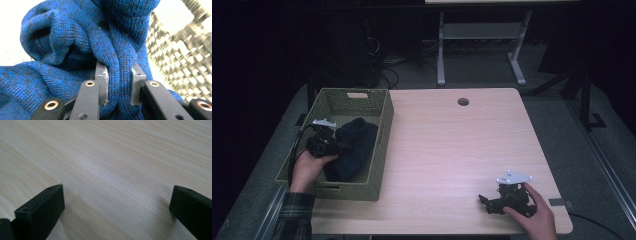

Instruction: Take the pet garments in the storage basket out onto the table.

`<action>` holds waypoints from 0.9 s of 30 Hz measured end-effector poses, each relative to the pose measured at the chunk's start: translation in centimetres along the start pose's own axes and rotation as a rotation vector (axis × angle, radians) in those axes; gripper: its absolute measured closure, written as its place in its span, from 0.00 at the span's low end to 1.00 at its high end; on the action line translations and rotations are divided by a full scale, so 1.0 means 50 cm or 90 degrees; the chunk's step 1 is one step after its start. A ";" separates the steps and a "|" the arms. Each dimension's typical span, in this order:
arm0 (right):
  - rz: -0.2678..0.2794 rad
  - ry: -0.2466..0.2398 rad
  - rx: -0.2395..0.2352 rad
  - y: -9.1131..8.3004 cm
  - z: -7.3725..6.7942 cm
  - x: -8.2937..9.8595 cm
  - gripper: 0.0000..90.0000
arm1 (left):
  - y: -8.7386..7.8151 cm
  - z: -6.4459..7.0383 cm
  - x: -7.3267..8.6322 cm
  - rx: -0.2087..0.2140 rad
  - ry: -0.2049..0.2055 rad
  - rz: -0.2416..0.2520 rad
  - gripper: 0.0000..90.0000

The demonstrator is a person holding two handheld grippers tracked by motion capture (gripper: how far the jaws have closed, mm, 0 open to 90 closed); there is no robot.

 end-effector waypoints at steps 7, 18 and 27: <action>0.000 0.001 0.000 0.000 0.000 0.000 0.00 | -0.045 0.002 -0.027 0.013 0.000 0.096 0.82; 0.000 0.001 0.000 0.000 0.000 0.000 0.00 | -0.118 0.056 -0.088 0.034 0.039 0.218 0.82; 0.000 0.001 -0.001 0.000 0.000 0.000 0.00 | -0.135 0.114 -0.142 0.048 0.092 0.258 0.82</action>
Point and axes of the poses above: each handheld gripper's, and its own axes: y roughly forward along the jaws, x roughly out of its underside, z roughly to its right, the point moved 8 cm from there along y, roughly forward along the jaws, and after that the axes turned 15 degrees about x, right-handed, at the moved point
